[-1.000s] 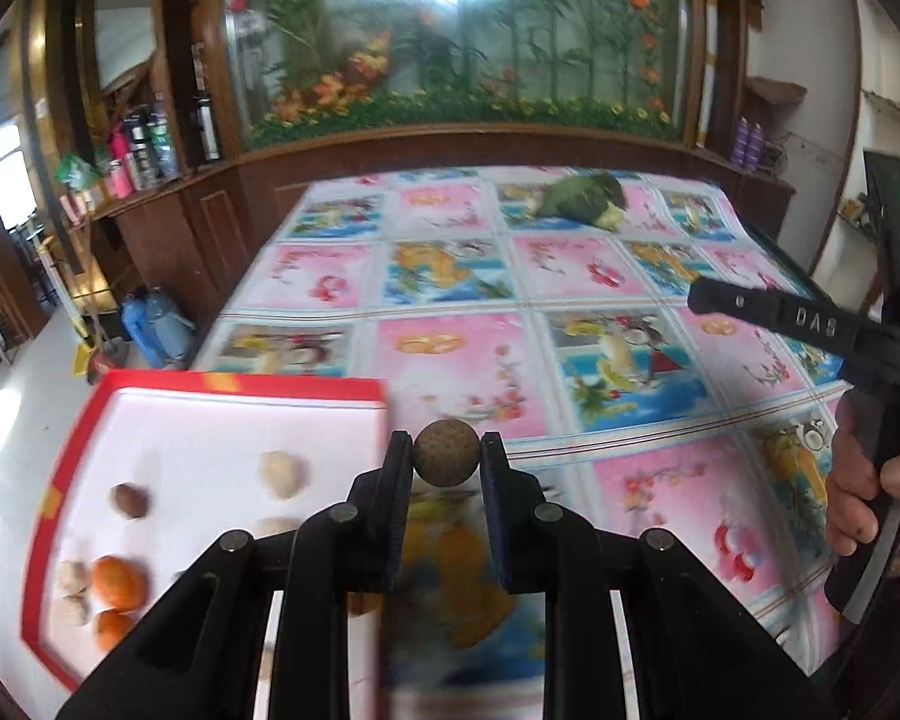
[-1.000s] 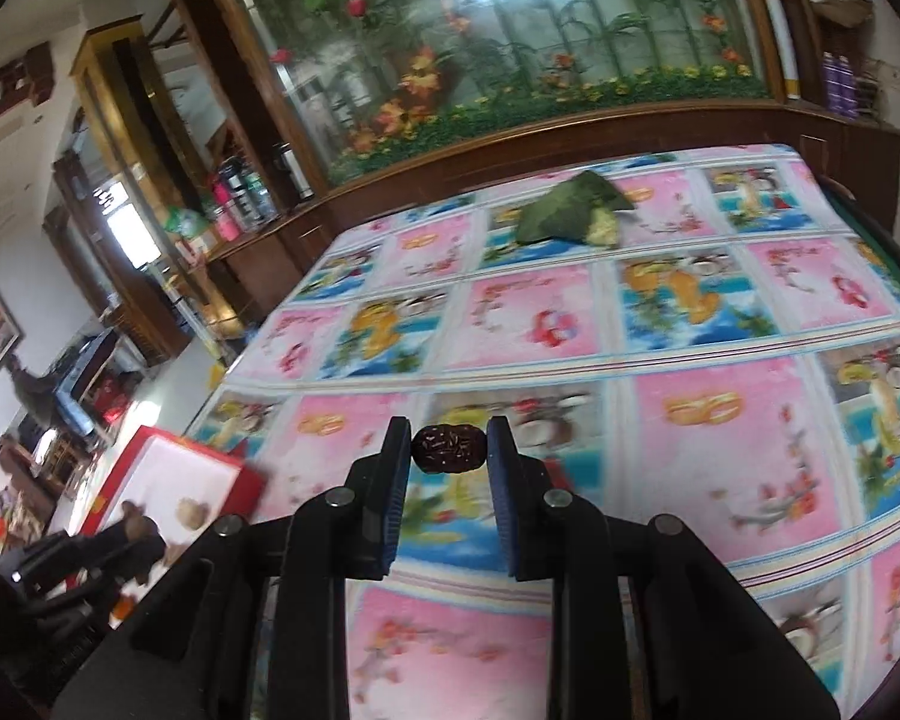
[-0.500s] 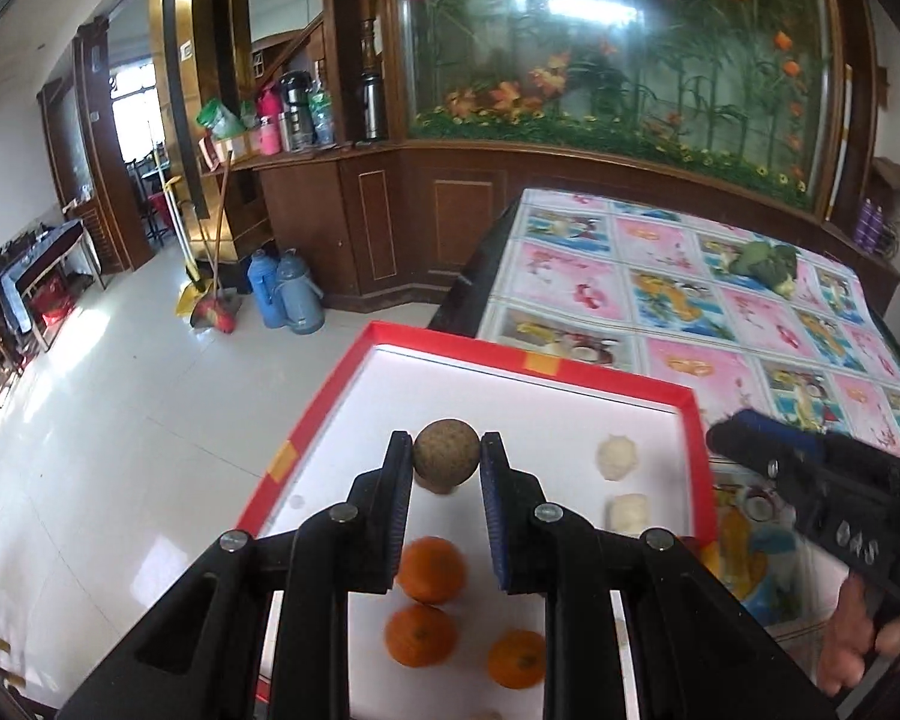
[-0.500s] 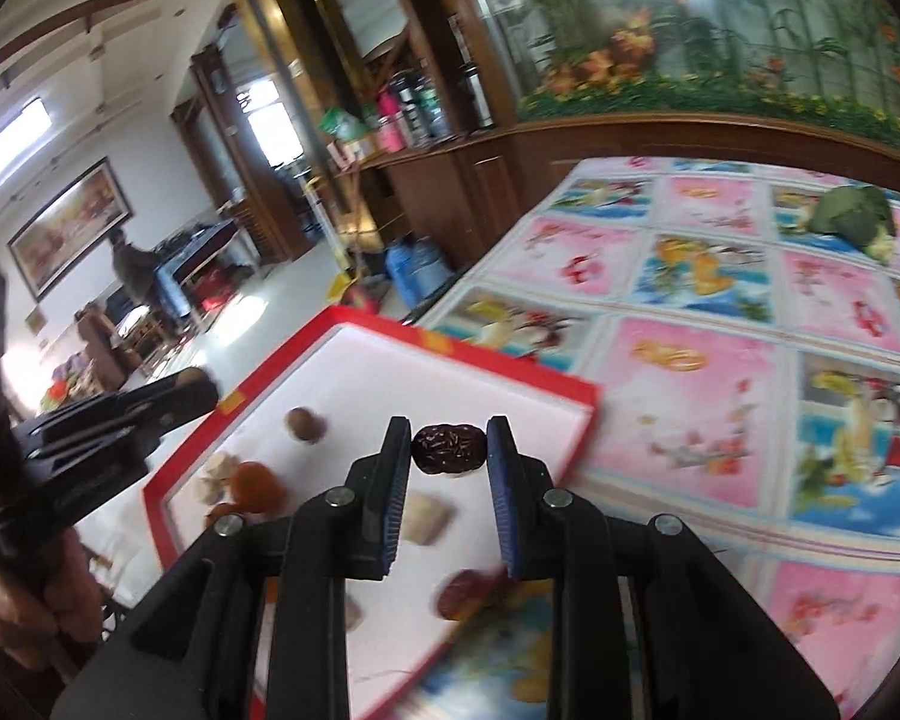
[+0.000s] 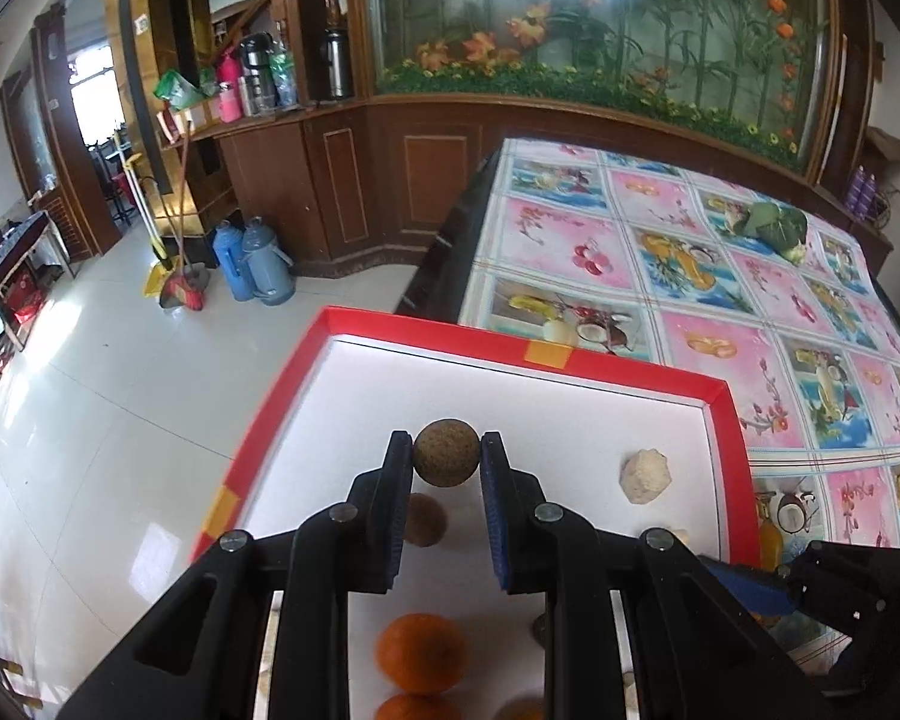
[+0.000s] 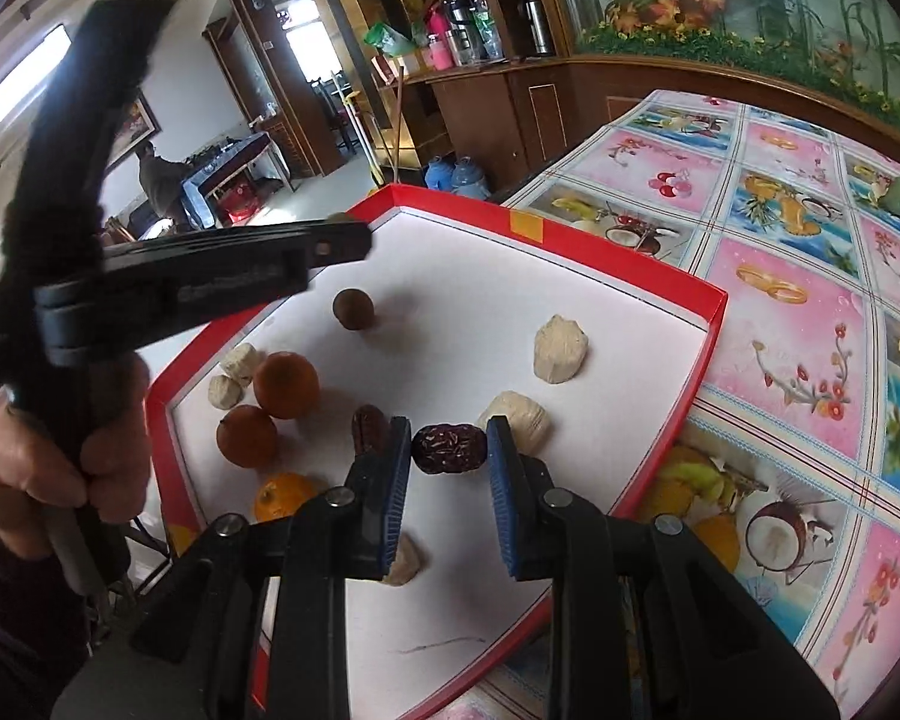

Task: Organize fruits
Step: 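Carry the date into the tray and release it while the left gripper releases the nut there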

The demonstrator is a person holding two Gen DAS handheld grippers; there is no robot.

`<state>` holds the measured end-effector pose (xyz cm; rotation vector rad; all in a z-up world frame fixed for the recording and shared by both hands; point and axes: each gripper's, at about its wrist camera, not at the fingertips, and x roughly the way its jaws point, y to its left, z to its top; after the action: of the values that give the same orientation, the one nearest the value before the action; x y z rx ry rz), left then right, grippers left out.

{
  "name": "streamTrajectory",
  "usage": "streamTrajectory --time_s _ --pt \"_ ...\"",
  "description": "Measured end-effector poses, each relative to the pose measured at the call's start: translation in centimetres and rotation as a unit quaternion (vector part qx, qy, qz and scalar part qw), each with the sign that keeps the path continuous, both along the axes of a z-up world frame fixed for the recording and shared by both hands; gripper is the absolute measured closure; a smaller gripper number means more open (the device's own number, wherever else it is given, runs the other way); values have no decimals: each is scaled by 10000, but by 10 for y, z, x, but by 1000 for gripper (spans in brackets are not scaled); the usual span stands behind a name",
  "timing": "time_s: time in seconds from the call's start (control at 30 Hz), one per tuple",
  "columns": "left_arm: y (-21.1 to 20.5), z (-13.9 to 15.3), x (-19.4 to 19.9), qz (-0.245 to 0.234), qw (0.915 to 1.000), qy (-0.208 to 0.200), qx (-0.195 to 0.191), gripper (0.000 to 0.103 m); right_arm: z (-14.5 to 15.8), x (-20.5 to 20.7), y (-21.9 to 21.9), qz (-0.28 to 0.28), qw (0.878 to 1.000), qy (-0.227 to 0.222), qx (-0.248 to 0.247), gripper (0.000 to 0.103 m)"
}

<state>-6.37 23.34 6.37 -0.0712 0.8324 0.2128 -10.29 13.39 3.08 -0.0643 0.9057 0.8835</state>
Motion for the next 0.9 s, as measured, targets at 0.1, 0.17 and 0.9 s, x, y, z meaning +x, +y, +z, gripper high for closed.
streamTrajectory --time_s 0.1,0.17,0.9 --pt "-7 -7 7 -103 9998 163 61 81 -2 -2 1 119 9998 159 66 75" --pt "-10 -11 10 -158 9995 240 94 81 -3 -3 1 197 9994 266 94 75" --pt "-23 -32 22 -297 9960 767 351 81 -17 2 4 54 9991 316 -283 75"
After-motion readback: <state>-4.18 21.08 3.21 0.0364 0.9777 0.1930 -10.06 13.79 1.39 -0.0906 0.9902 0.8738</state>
